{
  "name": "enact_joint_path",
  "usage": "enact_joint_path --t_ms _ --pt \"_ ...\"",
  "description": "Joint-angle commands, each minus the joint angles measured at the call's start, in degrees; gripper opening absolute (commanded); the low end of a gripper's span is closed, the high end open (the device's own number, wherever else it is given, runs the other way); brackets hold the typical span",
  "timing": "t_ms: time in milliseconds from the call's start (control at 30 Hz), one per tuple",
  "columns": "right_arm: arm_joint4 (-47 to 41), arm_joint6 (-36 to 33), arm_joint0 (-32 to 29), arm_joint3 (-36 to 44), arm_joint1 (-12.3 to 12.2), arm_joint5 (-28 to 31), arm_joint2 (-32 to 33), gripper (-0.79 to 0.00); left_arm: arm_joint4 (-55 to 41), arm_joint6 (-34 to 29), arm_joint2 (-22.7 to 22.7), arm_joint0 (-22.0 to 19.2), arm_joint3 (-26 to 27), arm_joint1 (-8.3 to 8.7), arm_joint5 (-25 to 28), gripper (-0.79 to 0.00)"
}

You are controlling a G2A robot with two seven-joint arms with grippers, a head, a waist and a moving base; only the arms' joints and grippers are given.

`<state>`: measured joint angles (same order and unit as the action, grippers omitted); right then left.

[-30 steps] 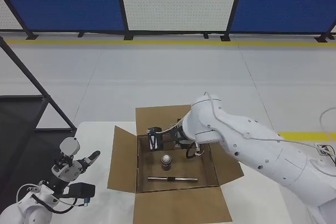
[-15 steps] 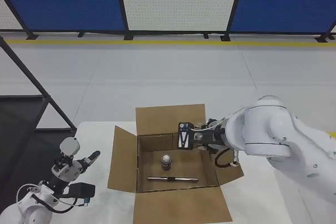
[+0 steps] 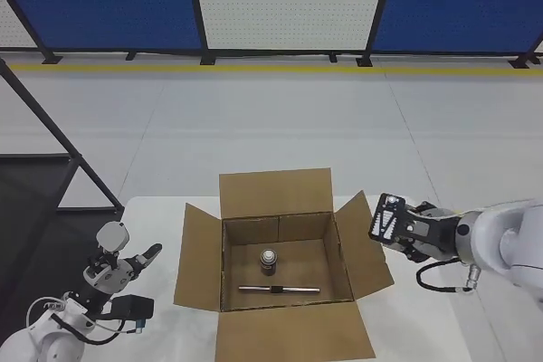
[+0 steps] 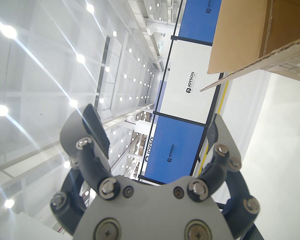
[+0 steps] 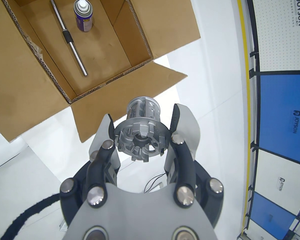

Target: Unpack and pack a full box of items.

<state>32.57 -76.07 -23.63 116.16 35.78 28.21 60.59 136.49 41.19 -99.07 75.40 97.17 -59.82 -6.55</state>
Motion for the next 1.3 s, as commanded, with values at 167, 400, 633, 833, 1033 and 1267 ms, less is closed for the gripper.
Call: enact_joint_path --t_ms 167,400,633,833,1033,1267 --pt "-3.1 -0.9 -9.6 -3.1 -4.2 -0.9 6.0 -0.785 0.0 0.0 0.0 0.0 0.0 0.00 0.0 0.000" --pt "-6.1 0.6 -8.6 -10.8 -5.7 0.6 -2.5 -0.785 0.0 0.0 0.0 0.0 0.0 0.00 0.0 0.000" --pt "-10.1 1.7 -4.5 -16.1 -5.4 1.7 -9.9 -0.785 0.0 0.0 0.0 0.0 0.0 0.00 0.0 0.000" --pt "-10.1 1.7 -4.5 -16.1 -5.4 1.7 -9.9 -0.785 0.0 0.0 0.0 0.0 0.0 0.00 0.0 0.000" --pt "-11.3 4.5 -5.5 -18.7 -5.3 -0.4 -9.6 -0.785 0.0 0.0 0.0 0.0 0.0 0.00 0.0 0.000" --pt "-15.3 1.1 -3.7 -26.4 -4.4 -4.6 -10.3 -0.785 0.0 0.0 0.0 0.0 0.0 0.00 0.0 0.000"
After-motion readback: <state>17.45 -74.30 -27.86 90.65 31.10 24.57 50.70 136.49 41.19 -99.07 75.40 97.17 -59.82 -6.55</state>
